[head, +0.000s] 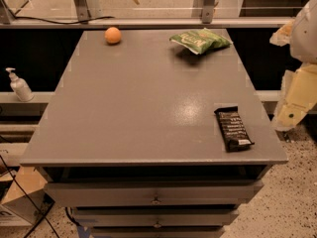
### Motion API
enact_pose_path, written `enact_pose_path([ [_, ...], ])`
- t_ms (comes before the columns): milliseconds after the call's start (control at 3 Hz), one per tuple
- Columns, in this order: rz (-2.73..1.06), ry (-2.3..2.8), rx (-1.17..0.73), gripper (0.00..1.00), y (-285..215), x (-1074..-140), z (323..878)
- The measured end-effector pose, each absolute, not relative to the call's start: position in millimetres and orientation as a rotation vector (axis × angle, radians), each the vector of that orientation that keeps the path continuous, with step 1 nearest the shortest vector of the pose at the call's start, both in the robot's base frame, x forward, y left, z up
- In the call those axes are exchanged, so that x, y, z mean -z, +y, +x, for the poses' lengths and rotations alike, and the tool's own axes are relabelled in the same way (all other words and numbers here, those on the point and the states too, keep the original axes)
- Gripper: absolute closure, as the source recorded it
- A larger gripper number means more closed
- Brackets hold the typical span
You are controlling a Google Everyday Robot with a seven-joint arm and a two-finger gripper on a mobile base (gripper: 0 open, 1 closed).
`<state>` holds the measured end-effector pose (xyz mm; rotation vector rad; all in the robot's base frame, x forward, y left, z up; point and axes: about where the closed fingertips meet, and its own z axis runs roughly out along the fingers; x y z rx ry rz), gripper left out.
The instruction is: Move rxbar chocolate near orange
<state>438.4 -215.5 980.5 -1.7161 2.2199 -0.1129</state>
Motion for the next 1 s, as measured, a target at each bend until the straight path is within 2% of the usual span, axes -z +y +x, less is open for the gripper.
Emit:
enact_pose_path([
  [667, -1.728, 2.184, 0.095, 0.0, -212, -980, 439],
  [1000, -1.707, 2.131, 0.015, 0.0, -203, -940, 457],
])
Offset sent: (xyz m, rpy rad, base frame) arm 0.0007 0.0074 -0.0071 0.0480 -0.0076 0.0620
